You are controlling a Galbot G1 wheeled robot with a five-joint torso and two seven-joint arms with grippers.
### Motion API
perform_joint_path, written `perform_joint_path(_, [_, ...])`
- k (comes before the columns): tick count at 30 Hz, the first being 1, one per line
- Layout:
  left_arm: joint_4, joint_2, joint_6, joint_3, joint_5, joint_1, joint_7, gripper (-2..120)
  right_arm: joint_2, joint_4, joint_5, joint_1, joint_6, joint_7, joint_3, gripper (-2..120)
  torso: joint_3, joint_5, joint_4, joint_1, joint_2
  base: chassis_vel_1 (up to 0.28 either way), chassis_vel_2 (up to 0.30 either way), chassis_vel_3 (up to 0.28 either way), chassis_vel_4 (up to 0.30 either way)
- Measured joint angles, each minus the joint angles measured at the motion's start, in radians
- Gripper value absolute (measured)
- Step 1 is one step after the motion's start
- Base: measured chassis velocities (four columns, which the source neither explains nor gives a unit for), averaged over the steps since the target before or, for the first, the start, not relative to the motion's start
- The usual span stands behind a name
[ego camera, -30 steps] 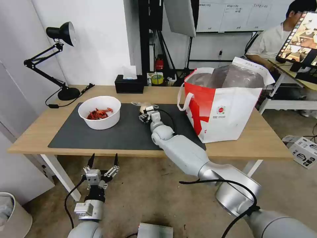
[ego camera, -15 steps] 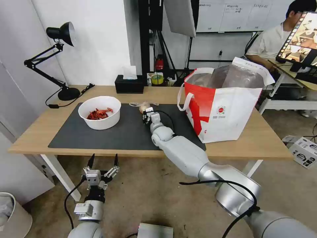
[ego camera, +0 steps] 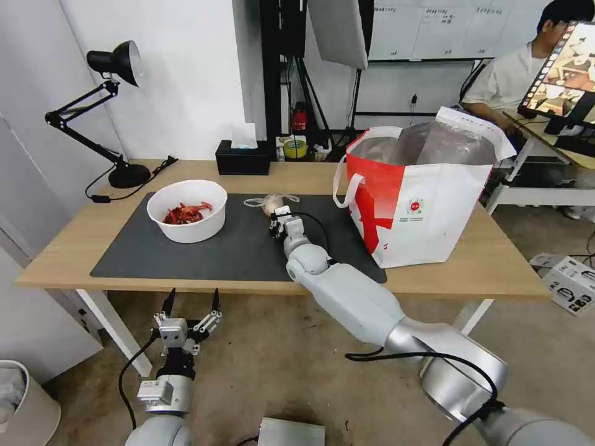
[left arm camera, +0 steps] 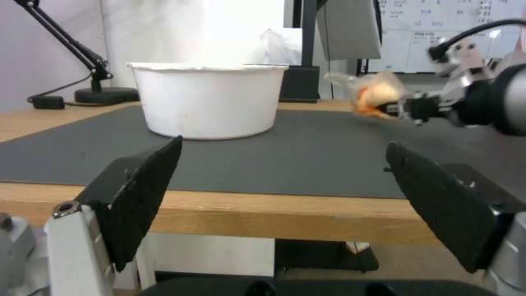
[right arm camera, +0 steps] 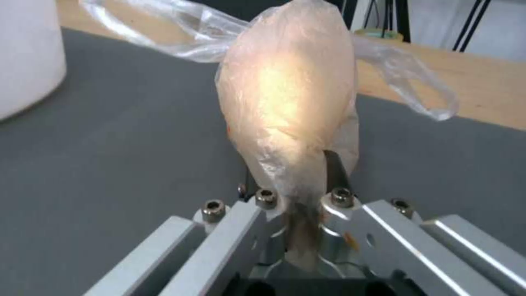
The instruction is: Pick up the trash from the table and place it into the takeout bag.
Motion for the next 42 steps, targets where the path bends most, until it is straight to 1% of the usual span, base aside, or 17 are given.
perform_joint_path(2, [0.002,0.0,0.0,0.001,0.0,-0.003,0.0,100,-0.036,0.072,0.003,-0.02,-0.011,0.022,-0.003,3,0.0,-0.0001,0.0002,0.0,0.0,0.0,0.0,0.0,0.0])
perform_joint_path(3, [0.002,0.0,0.0,0.001,0.0,-0.003,0.0,100,-0.036,0.072,0.003,-0.02,-0.011,0.022,-0.003,3,0.0,-0.0001,0.0002,0.0,0.0,0.0,0.0,0.0,0.0])
perform_joint_path(6, [0.004,-0.003,0.0,0.004,0.0,-0.005,0.0,100,-0.082,0.18,0.004,-0.052,-0.026,0.052,-0.005,3,0.0,0.0,0.0001,0.0,0.0,0.0,0.0,0.0,0.0])
perform_joint_path(7, [0.004,-0.003,0.0,0.004,0.0,-0.005,0.0,100,-0.082,0.18,0.004,-0.052,-0.026,0.052,-0.005,3,0.0,0.0,0.0001,0.0,0.0,0.0,0.0,0.0,0.0])
perform_joint_path(10, [0.004,-0.007,0.0,0.006,0.001,-0.005,0.0,100,-0.115,0.286,-0.003,-0.083,-0.045,0.086,-0.002,3,0.0,0.0,0.0002,0.0,0.0,0.0,0.0,0.0,0.0])
perform_joint_path(11, [0.004,-0.007,0.0,0.006,0.001,-0.005,0.0,100,-0.115,0.286,-0.003,-0.083,-0.045,0.086,-0.002,3,0.0,0.0,0.0002,0.0,0.0,0.0,0.0,0.0,0.0])
perform_joint_path(15, [0.004,-0.007,0.0,0.004,0.002,-0.002,0.0,100,-0.147,0.423,-0.044,-0.122,-0.055,0.104,0.024,3,0.0,0.0,0.0001,0.0,0.0,0.0,0.0,0.0,0.0])
perform_joint_path(16, [0.004,-0.007,0.0,0.004,0.002,-0.002,0.0,100,-0.147,0.423,-0.044,-0.122,-0.055,0.104,0.024,3,0.0,0.0,0.0001,0.0,0.0,0.0,0.0,0.0,0.0])
perform_joint_path(19, [0.003,-0.006,0.0,0.003,0.002,0.0,0.0,100,-0.156,0.497,-0.057,-0.138,-0.045,0.089,0.056,3,0.0,-0.0001,0.0001,0.0,0.0,0.0,0.0,0.0,0.0])
perform_joint_path(20, [0.003,-0.006,0.0,0.003,0.002,0.0,0.0,100,-0.156,0.497,-0.057,-0.138,-0.045,0.089,0.056,3,0.0,-0.0001,0.0001,0.0,0.0,0.0,0.0,0.0,0.0])
perform_joint_path(23, [0.002,-0.009,0.0,0.003,0.002,0.003,0.0,100,-0.155,0.542,-0.083,-0.146,0.026,0.025,0.102,3,0.0,-0.0001,0.0002,0.0,0.0,0.0,0.0,0.0,0.0])
perform_joint_path(24, [0.002,-0.009,0.0,0.003,0.002,0.003,0.0,100,-0.155,0.542,-0.083,-0.146,0.026,0.025,0.102,3,0.0,-0.0001,0.0002,0.0,0.0,0.0,0.0,0.0,0.0])
perform_joint_path(27, [0.001,-0.009,0.0,0.003,0.003,0.005,0.0,100,-0.156,0.577,-0.103,-0.148,0.101,-0.026,0.136,3,0.0,-0.0001,0.0002,0.0,0.0,0.0,0.0,0.0,0.0])
perform_joint_path(31, [0.0,-0.009,0.0,0.003,0.003,0.005,0.0,100,-0.158,0.601,-0.113,-0.147,0.139,-0.047,0.156,3,0.0,-0.0001,0.0002,0.0,0.0,0.0,0.0,0.0,0.0])
perform_joint_path(33, [0.0,-0.009,0.0,0.003,0.004,0.007,0.0,100,-0.158,0.636,-0.121,-0.138,0.166,-0.052,0.181,3,0.0,-0.0001,0.0002,0.0,0.0,0.0,0.0,0.0,0.0])
perform_joint_path(40, [-0.001,-0.009,0.0,0.003,0.007,0.01,0.0,100,-0.161,0.7,-0.147,-0.112,0.164,-0.046,0.238,3,0.0,-0.0002,0.0002,0.0,0.0,0.0,0.0,0.0,0.0])
perform_joint_path(42, [-0.001,-0.009,0.0,0.003,0.008,0.013,0.0,100,-0.167,0.723,-0.167,-0.106,0.134,-0.018,0.267,2,0.0,-0.0002,0.0002,0.0,0.0,0.0,0.0,0.0,0.0])
